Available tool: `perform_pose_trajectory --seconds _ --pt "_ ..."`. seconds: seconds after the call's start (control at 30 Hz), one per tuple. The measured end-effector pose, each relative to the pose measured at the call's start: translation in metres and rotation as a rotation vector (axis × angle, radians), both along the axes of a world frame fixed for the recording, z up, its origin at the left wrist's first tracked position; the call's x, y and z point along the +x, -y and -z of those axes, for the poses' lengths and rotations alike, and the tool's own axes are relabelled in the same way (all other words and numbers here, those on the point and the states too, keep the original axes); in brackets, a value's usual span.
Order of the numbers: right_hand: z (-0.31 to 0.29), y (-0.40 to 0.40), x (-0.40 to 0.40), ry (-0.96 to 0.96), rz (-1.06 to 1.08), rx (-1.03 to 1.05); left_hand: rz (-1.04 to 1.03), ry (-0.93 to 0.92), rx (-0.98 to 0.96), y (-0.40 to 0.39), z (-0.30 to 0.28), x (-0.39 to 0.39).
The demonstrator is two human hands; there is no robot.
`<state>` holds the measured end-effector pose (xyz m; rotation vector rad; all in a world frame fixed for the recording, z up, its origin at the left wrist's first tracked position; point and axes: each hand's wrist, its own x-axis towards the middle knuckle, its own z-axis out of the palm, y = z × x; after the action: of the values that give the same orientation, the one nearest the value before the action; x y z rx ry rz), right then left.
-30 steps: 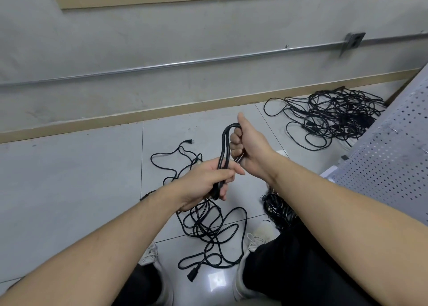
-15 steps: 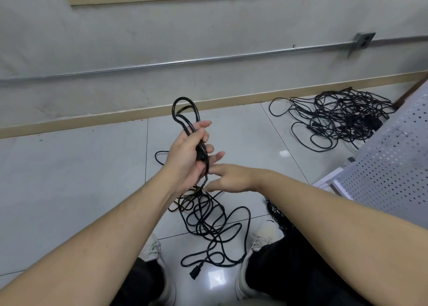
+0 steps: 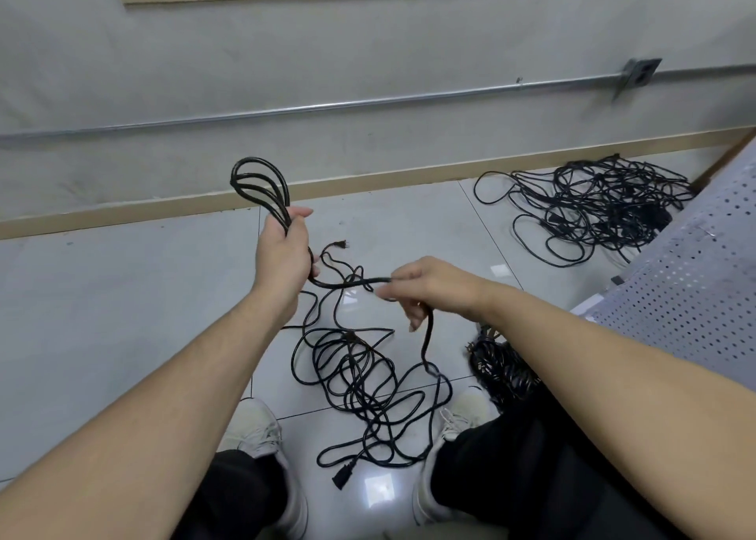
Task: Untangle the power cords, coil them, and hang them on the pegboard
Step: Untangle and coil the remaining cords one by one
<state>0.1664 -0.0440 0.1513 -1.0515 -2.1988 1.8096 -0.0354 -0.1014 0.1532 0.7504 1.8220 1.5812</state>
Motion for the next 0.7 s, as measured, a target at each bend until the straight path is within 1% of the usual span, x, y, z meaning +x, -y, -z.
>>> perform_pose_trajectory --seconds 0.07,0.17,0.23,0.33,0.4,0.47,0.6,0.67,0.7 --pt "-0.004 -0.004 0.003 -0.153 0.091 -0.043 0.04 -0.044 -0.075 0.001 0.005 -0.001" --pt "-0.005 -0.005 0.003 -0.256 0.173 -0.019 0.153 -0.141 -0.19 0.003 0.014 0.003" --pt "-0.005 -0.003 -0.001 -0.278 0.237 0.04 0.242 -0.18 -0.224 0.004 0.016 0.011" --pt "-0.008 -0.004 -0.005 -0.299 0.381 0.112 0.357 -0.208 -0.222 0.005 0.01 0.026" --pt "-0.009 -0.008 -0.005 -0.307 0.468 0.135 0.423 -0.262 -0.222 0.007 0.006 0.035" --pt "-0.009 -0.011 -0.003 -0.305 0.51 0.151 0.484 -0.31 -0.228 0.011 0.003 0.042" --pt "-0.008 -0.015 -0.001 -0.3 0.578 0.165 0.556 -0.316 -0.232 0.013 0.003 0.045" --pt "-0.007 -0.017 0.0 -0.306 0.596 0.156 0.573 -0.395 -0.249 0.011 0.006 0.044" --pt "-0.008 -0.017 0.0 -0.298 0.596 0.157 0.586 -0.486 -0.287 0.009 0.009 0.043"
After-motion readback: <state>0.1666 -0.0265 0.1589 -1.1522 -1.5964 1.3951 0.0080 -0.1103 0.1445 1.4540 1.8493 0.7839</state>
